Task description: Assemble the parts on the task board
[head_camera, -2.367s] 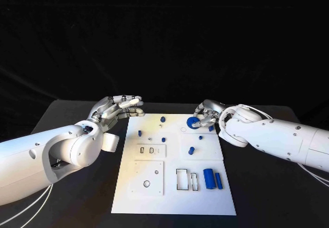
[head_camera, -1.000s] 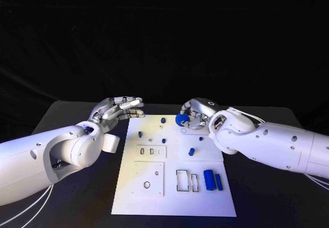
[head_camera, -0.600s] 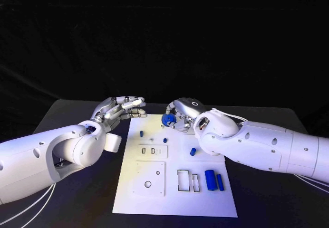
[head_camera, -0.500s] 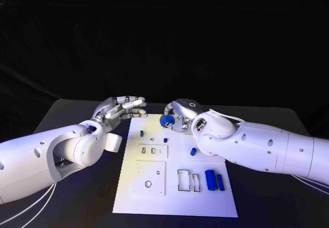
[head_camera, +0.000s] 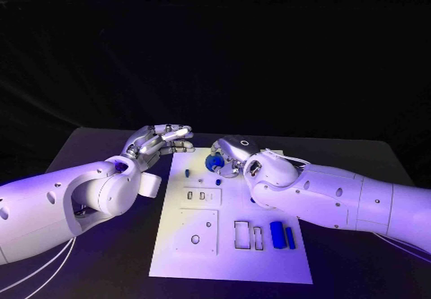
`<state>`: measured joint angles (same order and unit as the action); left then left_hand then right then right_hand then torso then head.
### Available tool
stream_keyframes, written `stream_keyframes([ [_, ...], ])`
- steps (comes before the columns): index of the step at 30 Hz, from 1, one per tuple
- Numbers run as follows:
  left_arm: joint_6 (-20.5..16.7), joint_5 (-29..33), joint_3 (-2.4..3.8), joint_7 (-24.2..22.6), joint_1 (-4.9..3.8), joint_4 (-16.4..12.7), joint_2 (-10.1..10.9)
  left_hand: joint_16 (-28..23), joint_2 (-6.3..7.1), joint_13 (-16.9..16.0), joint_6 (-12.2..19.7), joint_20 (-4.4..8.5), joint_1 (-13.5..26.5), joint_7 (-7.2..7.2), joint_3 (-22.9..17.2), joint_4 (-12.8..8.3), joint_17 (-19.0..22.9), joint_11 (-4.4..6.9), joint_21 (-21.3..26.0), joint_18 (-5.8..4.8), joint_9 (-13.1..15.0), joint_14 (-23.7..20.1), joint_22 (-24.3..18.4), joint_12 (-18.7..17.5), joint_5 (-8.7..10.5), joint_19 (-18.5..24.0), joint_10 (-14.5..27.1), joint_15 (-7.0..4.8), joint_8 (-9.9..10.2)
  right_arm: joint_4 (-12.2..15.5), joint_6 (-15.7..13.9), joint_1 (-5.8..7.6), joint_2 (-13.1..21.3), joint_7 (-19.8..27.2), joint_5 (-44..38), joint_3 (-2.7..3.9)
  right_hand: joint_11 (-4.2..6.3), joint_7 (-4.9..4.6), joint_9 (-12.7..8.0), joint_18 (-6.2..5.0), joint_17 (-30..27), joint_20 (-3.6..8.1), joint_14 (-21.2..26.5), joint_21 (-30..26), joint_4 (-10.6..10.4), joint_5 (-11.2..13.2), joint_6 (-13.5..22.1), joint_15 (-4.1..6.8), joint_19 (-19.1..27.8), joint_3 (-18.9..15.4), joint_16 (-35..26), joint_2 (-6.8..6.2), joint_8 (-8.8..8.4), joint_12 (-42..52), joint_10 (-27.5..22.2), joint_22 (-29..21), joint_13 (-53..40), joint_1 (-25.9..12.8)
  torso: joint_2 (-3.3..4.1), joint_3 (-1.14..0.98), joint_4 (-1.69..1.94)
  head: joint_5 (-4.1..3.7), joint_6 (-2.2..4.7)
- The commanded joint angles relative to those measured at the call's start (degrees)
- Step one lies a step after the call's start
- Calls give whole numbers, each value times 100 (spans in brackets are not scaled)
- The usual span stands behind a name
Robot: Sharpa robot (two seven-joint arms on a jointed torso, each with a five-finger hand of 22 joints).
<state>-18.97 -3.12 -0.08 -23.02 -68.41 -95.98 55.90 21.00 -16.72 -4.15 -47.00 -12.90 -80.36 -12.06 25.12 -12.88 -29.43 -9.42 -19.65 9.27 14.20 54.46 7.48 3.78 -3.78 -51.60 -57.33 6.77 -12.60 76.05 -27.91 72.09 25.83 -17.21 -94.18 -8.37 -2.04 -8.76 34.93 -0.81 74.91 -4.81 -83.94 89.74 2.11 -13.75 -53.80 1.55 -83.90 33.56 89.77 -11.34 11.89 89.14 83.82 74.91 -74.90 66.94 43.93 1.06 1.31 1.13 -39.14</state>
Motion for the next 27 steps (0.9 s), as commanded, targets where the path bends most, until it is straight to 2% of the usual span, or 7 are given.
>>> stream_keyframes([
  [1, 80, 11, 4, -44, -8, -8, -21, 19, 8, -7, 36, -13, 47, -25, 55, -37, -5, -18, 4, 102, 9, -38, -7, -3, 34, 46, 41, 18, 39, -48, 94, -7, -47, -22, -166, -4, 38, 277, 359, 81, 1509, 29, -606, 26, 3, 28, -303, 32, -610, 39, 23, 29, 0, 36, 573, 1509, -1459, -19, -2, 5, 4, 4, -2],
  [9, 87, 11, 4, -39, -8, -7, -33, 19, 8, -7, 36, -13, 47, -25, 55, -37, -5, -18, 4, 102, 9, -38, -7, -3, 34, 46, 41, 18, 39, -224, 74, -34, -156, -21, -245, -18, 35, 270, 345, 81, 1509, 31, -606, 26, -7, 37, -282, 31, -610, 48, 23, 3, -27, 25, 563, 1509, -1448, -51, 6, -2, 10, 19, 14],
  [14, 89, 11, 4, -35, -8, -5, -34, 19, 8, -7, 36, -13, 47, -25, 55, -37, -5, -18, 4, 102, 9, -38, -7, -3, 34, 46, 41, 18, 39, -330, 94, -49, -215, -15, -280, -23, 29, 263, 333, 81, 1509, 30, -606, 26, -20, 60, -269, 27, -610, 49, 23, -24, -48, 8, 547, 1509, -1431, -85, 9, 7, 26, 25, 11],
  [19, 91, 11, 4, -30, -8, -7, -29, 19, 7, -9, 35, -14, 55, -27, 49, -38, -14, -19, 4, 102, 14, -44, -7, 0, 34, 50, 41, 19, 40, -399, 139, -60, -245, -24, -290, -27, 6, 234, 296, 81, 1509, 20, -606, 26, -45, 107, -197, 10, -610, 52, 23, -81, -119, -28, 515, 1509, -1396, -147, 8, 2, -3, 44, -5],
  [27, 96, 11, 4, -22, -8, 5, -32, 19, 7, -9, 35, -14, 55, -27, 49, -38, -14, -19, 4, 102, 14, -44, -7, 0, 34, 50, 41, 19, 40, -444, 158, -67, -232, -27, -276, -30, -127, 86, 113, 81, 1509, -73, -606, 26, -135, 310, 198, -102, -610, -65, 23, -243, -430, -143, 412, 1509, -1287, -298, 0, 3, -12, 44, -24],
])
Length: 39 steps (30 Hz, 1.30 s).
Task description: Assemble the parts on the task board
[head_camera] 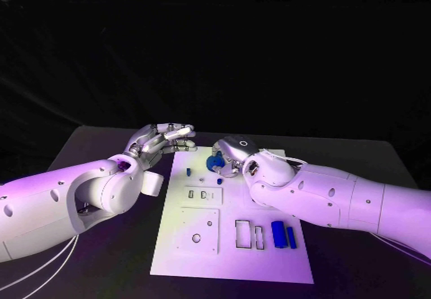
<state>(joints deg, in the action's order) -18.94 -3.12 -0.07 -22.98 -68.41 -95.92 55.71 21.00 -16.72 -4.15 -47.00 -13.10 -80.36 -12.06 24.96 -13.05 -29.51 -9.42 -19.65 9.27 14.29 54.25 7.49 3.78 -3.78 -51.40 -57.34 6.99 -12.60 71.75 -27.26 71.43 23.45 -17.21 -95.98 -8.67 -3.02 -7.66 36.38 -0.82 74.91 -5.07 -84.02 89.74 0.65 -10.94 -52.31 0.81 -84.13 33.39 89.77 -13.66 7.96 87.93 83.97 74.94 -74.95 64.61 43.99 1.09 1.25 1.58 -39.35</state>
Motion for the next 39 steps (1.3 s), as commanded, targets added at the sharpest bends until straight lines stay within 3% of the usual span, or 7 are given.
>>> stream_keyframes([
  [1, 94, 11, 4, -26, -8, 2, -15, 19, 7, -9, 35, 6, 56, -27, 66, -21, -5, -19, 4, 102, 5, -23, -8, 0, 34, 30, 41, -2, 40, -15, 99, -2, 9, -21, -84, -1, -35, -28, -39, 82, 1509, -54, -598, 26, -2, 41, 53, -35, -587, -74, 23, -23, -44, -23, 398, 1506, -1283, -82, -6, -1, -2, -10, -1],
  [10, 88, 11, 3, -25, -8, 22, -17, 19, 7, -9, 35, 6, 56, -27, 66, -21, -5, -19, 4, 102, 5, -23, -8, 0, 34, 30, 41, -2, 40, 22, 129, -6, 43, 11, 68, -3, -69, -53, -129, 82, 1509, -109, -598, 26, -342, 245, 135, -74, -587, -690, 23, -31, -122, -56, 367, 1506, -1256, -325, -7, -7, -1, -11, -1],
  [13, 85, 11, 3, -26, -8, 23, -14, 19, 7, -9, 35, 6, 56, -27, 66, -21, -5, -19, 4, 102, 5, -23, -8, 0, 34, 30, 41, -2, 40, 28, 197, -8, 69, 26, 173, -4, -67, -49, -151, 82, 1509, -110, -598, 26, -652, 266, 119, -71, -587, -1036, 23, 38, -115, -53, 371, 1506, -1261, -447, -6, -6, -5, -8, -10],
  [16, 81, 11, 3, -26, -8, 23, -11, 19, 7, -9, 35, 6, 56, -27, 66, -21, -5, -19, 4, 102, 5, -23, -8, 0, 34, 30, 41, -2, 40, 21, 261, -11, 94, 34, 280, -4, -64, -45, -162, 82, 1509, -107, -598, 26, -825, 307, 109, -71, -587, -1198, 23, 55, -110, -48, 376, 1506, -1266, -468, -2, -6, -8, -7, -3],
  [17, 80, 11, 3, -27, -8, 23, -11, 19, 7, -9, 35, 6, 56, -27, 66, -21, -5, -19, 4, 102, 5, -23, -8, 0, 34, 30, 41, -2, 40, 16, 277, -12, 102, 36, 314, -4, -63, -37, -170, 82, 1509, -103, -598, 26, -1005, 308, 97, -69, -587, -1315, 23, 81, -102, -31, 392, 1506, -1283, -471, -4, -7, -12, -8, -4],
  [22, 75, 11, 3, -28, -8, 26, -10, 20, 7, -10, 38, 5, 66, -30, 61, -20, -14, -21, 3, 102, 9, -28, -9, 0, 34, 33, 43, -1, 42, 2, 348, -15, 131, 30, 417, -5, -54, -33, -181, 82, 1509, -100, -598, 26, -1265, 317, 69, -63, -587, -1437, 23, 110, -88, 7, 426, 1506, -1319, -475, -1, -6, -7, -28, -7],
  [39, 71, 11, 3, -23, -7, 45, 3, 21, 5, -10, 39, 5, 69, -31, 59, -20, -17, -22, 3, 102, 10, -29, -9, 0, 34, 34, 44, -1, 43, 87, 391, -21, 266, 48, 682, -10, -37, -13, -186, 82, 1509, -90, -598, 26, -1421, 192, 2, -51, -587, -1448, 23, 129, -53, 70, 483, 1506, -1377, -340, -2, -2, -4, -19, -30],
])
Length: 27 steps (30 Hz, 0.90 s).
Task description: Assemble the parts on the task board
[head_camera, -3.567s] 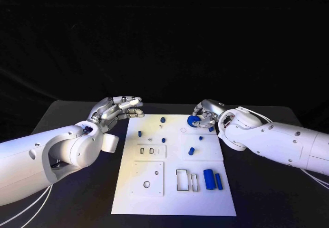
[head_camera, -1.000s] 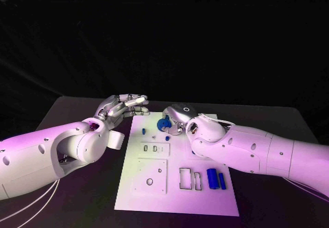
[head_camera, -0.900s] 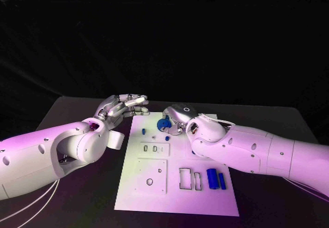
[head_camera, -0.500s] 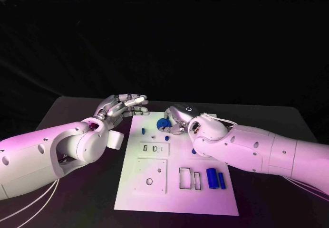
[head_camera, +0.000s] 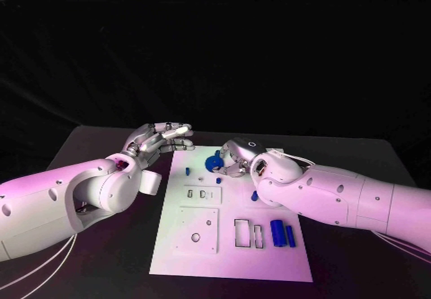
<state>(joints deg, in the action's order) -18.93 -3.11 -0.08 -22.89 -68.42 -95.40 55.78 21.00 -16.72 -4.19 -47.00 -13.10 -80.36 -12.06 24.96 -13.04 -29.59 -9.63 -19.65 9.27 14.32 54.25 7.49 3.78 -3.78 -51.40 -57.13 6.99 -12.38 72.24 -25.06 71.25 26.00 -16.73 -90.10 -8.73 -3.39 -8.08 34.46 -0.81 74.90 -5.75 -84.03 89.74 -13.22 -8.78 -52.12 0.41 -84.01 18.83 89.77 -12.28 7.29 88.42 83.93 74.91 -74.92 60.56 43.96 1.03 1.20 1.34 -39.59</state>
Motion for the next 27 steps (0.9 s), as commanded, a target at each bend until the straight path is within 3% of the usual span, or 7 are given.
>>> stream_keyframes([
  [1, 70, 10, 4, -32, -7, -6, -4, 21, 5, -6, 39, 5, 69, -31, 59, -20, -9, -2, 3, 102, 7, -29, -9, 1, 34, 34, 24, -1, 21, 54, 134, -4, 26, -5, 89, -4, 3, 33, 7, 81, 1510, -21, -597, 26, -46, -27, -29, -8, -599, 8, 23, -8, 19, 30, 495, 1509, -1388, 77, -1, 2, 5, 5, -3],
  [9, 70, 10, 4, -33, -7, -2, 14, 21, 5, -6, 39, 5, 69, -31, 59, -20, -9, -2, 3, 102, 7, -29, -9, 1, 34, 34, 24, -1, 21, 339, -465, -4, 337, -11, 30, -4, 19, 50, 6, 81, 1510, -8, -597, 26, -88, -88, -78, 7, -599, 32, 23, -9, 43, 45, 509, 1509, -1402, 185, 0, 4, 3, 3, -2],
  [16, 78, 10, 4, -33, -6, 16, 32, 23, 3, -7, 41, 4, 68, -34, 48, -25, -17, -4, 2, 102, 11, -32, -9, 1, 34, 35, 27, 0, 24, 906, -872, 30, 1022, 293, 350, 22, 23, 49, -17, 81, 1510, 4, -597, 26, -80, -138, -53, 14, -599, 95, 23, -38, 24, 24, 491, 1509, -1383, 406, -14, -5, -19, -10, 29],
  [20, 76, 10, 3, -31, -6, 34, 42, 23, 3, -7, 41, 4, 68, -34, 48, -25, -17, -4, 2, 102, 11, -32, -9, 1, 34, 35, 27, 0, 24, 1187, -684, 128, 1563, 1034, 1245, 36, 1, 21, -58, 81, 1510, -7, -597, 26, 9, -22, 18, -2, -599, 218, 23, -18, -25, -46, 431, 1509, -1322, 734, -34, -9, -44, -56, 50],
  [22, 79, 10, 2, -29, -6, 41, 44, 23, 3, -7, 41, 4, 68, -34, 48, -25, -17, -4, 2, 102, 11, -32, -9, 1, 34, 35, 27, 0, 24, 1276, -490, 174, 1867, 1455, 1764, 40, -24, -11, -111, 72, 1510, -20, -597, -3, 191, -50, 100, -21, -576, 324, 23, -40, -84, -118, 368, 1484, -1258, 1022, -50, -14, -66, -80, 47],
  [25, 89, 10, 1, -26, -6, 57, 39, 23, 5, -7, 40, 4, 65, -32, 45, -28, -20, -3, 1, 103, 13, -33, -9, 2, 34, 36, 26, 0, 23, 1300, -215, 206, 2216, 1872, 2286, 41, -24, -7, -175, 64, 1510, -34, -597, -27, 390, -36, 131, -28, -556, 417, 23, -103, -124, -142, 346, 1465, -1238, 1245, -70, -30, -101, -98, 55],
  [27, 99, 10, 0, -24, -6, 72, 29, 24, 5, -8, 39, 4, 64, -32, 44, -30, -21, -2, 1, 103, 14, -33, -9, 3, 34, 36, 25, 0, 23, 1248, -41, 217, 2394, 2055, 2499, 41, 37, 31, -212, 61, 1510, -14, -597, -38, 505, -48, 165, 9, -548, 469, 23, -138, -152, -151, 338, 1457, -1231, 1355, -83, -46, -125, -100, 57],
])
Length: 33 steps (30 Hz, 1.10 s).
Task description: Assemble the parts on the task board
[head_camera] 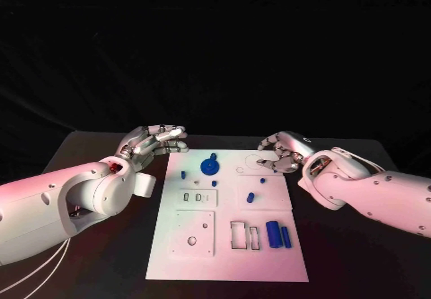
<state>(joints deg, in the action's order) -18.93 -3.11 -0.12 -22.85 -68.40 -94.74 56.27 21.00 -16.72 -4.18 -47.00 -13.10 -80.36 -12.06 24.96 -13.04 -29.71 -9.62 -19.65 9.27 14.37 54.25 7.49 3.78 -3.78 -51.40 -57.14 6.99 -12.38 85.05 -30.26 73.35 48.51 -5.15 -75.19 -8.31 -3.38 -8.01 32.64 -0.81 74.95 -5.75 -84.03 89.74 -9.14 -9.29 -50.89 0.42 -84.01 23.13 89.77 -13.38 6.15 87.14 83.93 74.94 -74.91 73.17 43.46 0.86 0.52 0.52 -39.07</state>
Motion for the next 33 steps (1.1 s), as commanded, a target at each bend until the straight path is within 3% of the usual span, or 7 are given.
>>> stream_keyframes([
  [1, 103, 10, 3, -27, -7, 15, -28, 24, 5, -9, 39, 3, 64, -32, 44, -30, -9, -2, 1, 102, 8, -33, -9, 3, 34, 36, 25, 0, 23, -81, 561, 11, 224, 972, 1090, -1, 77, 40, -46, 59, 1505, 7, -597, -43, 136, -3, 54, 39, -544, 54, 23, -45, -46, -33, 330, 1450, -1225, 119, -37, -34, -63, -17, 4],
  [4, 118, 10, 2, -26, -7, 34, -47, 24, 6, -10, 35, 3, 60, -30, 41, -34, -11, -1, 0, 102, 10, -34, -9, 5, 33, 36, 21, 0, 21, -223, 703, -4, 385, 1099, 1219, -3, 180, 113, -87, 60, 1505, 86, -597, -42, 227, -21, 88, 130, -545, 78, 23, -87, -68, -29, 334, 1451, -1229, 159, -41, -47, -73, -62, 20],
  [6, 130, 10, 2, -27, -7, 47, -59, 24, 6, -10, 35, 3, 60, -30, 41, -34, -11, -1, 0, 102, 10, -34, -9, 5, 33, 36, 21, 0, 21, -342, 758, -51, 467, 1151, 1223, -4, 211, 141, -108, 58, 1505, 120, -597, -48, 279, -28, 115, 162, -541, 87, 23, -108, -82, -36, 328, 1447, -1224, 187, -39, -60, -83, -47, 22],
  [11, 147, 10, 1, -27, -5, 83, -78, 25, 7, -12, 31, 3, 56, -28, 38, -40, -14, 0, 0, 103, 12, -35, -9, 8, 33, 37, 15, 0, 20, -565, 823, -136, 516, 1196, 1192, -6, 234, 160, -131, 60, 1505, 150, -597, -42, 328, -72, 156, 188, -546, 101, 23, -119, -102, -35, 329, 1452, -1225, 210, -37, -94, -89, -33, -9],
  [14, 150, 10, 0, -27, -5, 101, -84, 25, 7, -12, 31, 3, 56, -28, 38, -40, -14, 0, 0, 103, 12, -35, -9, 8, 33, 37, 15, 0, 20, -664, 850, -176, 502, 1194, 1157, -6, 238, 156, -144, 62, 1505, 163, -597, -35, 357, -116, 174, 197, -552, 116, 23, -117, -110, -30, 334, 1458, -1231, 220, -32, -103, -85, -30, -7],
  [24, 148, 10, -2, -27, -4, 138, -81, 25, 7, -12, 31, 3, 56, -28, 38, -40, -14, 0, 0, 103, 12, -35, -9, 8, 33, 37, 15, 0, 20, -844, 889, -274, 341, 1180, 1106, -5, 220, 132, -156, 70, 1505, 171, -597, -12, 406, -210, 117, 190, -570, 165, 23, -98, -79, 3, 363, 1476, -1260, 224, -31, -85, -79, -26, -45],
  [33, 152, 10, -2, -23, -4, 139, -76, 25, 9, -15, 24, 3, 47, -27, 31, -53, -21, 0, -1, 103, 18, -38, -10, 14, 31, 40, 3, 0, 17, -996, 868, -302, 135, 1113, 1157, -5, 206, 125, -182, 81, 1505, 165, -597, 26, 427, -212, -23, 179, -599, 303, 23, -2, -21, 51, 406, 1506, -1301, 182, -34, -79, -77, -34, -80],
])
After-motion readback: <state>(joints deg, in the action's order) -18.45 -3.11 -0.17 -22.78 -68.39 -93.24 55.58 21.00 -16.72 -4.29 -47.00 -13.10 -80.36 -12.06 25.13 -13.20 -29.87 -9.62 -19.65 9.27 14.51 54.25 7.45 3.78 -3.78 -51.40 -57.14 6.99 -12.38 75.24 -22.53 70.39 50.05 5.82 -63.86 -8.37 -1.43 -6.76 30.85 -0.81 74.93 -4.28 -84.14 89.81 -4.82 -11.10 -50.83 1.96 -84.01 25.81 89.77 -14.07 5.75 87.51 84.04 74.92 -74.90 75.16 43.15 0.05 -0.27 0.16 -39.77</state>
